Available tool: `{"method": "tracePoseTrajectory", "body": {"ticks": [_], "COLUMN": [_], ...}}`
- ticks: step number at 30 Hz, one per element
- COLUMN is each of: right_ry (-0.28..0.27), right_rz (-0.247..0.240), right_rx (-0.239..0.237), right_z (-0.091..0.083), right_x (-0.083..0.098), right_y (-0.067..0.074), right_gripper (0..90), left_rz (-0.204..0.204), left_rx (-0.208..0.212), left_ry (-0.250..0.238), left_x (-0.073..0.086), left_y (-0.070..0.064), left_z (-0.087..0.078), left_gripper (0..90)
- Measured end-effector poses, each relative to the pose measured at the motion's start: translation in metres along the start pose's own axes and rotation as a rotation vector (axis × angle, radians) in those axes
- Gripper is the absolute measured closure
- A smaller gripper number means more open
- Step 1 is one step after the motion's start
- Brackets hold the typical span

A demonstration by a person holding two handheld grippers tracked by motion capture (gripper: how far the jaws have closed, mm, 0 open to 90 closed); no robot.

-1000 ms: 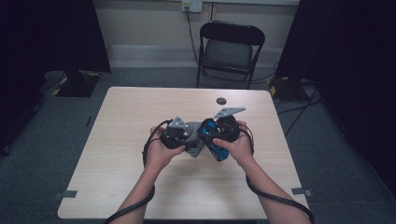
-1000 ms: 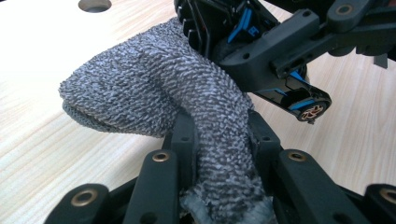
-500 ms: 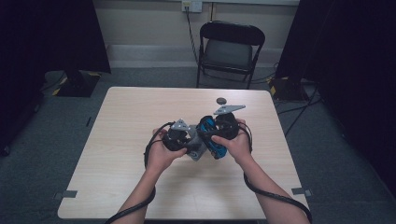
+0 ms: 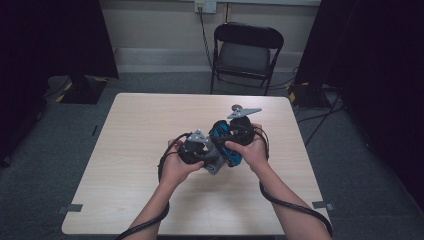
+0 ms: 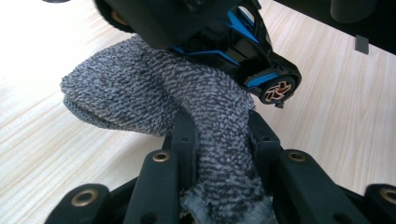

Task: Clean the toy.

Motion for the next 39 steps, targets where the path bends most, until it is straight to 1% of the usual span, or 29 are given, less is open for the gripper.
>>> {"method": "tracePoseTrajectory", "body": {"ticks": [7,10,11,17,24,31,39], "right_ry": [0.003,0.005,0.005,0.001,-0.003,-0.001,-0.002], "right_rz": [0.011,0.011,0.015,0.023,0.025,0.028,0.032], "right_rx": [0.002,0.005,0.004,0.007,0.018,0.016,0.018], "right_z": [0.001,0.001,0.001,0.001,0.0,0.0,0.0], "right_x": [-0.002,-0.003,-0.003,-0.006,-0.01,-0.01,-0.012], "right_y": [-0.002,-0.002,-0.003,-0.006,-0.008,-0.01,-0.01], "right_gripper": [25.8,25.8,25.8,25.8,25.8,25.8,25.8], "left_rz": [-0.005,-0.002,0.005,0.013,0.023,0.032,0.039], "left_rx": [0.014,0.017,0.015,0.02,0.035,0.04,0.057], "left_ry": [-0.003,0.001,0.007,0.003,0.015,0.025,0.029], "left_x": [0.002,0.002,0.002,0.002,0.003,0.004,0.008], "left_y": [-0.003,-0.004,-0.005,-0.008,-0.014,-0.017,-0.023], "left_z": [0.005,0.006,0.006,0.009,0.014,0.017,0.023], "left_gripper": [69.9,69.9,69.9,69.8,69.8,69.8,69.8]}}
Point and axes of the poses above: each handheld gripper's, and its own axes: z roughly forward along the jaws, x roughly out of its underside, y roughly to its left, the point moved 7 cm from there along z, roughly forward along the jaws, and after that the axes turned 6 degrees about x, right-handed, at the moved point
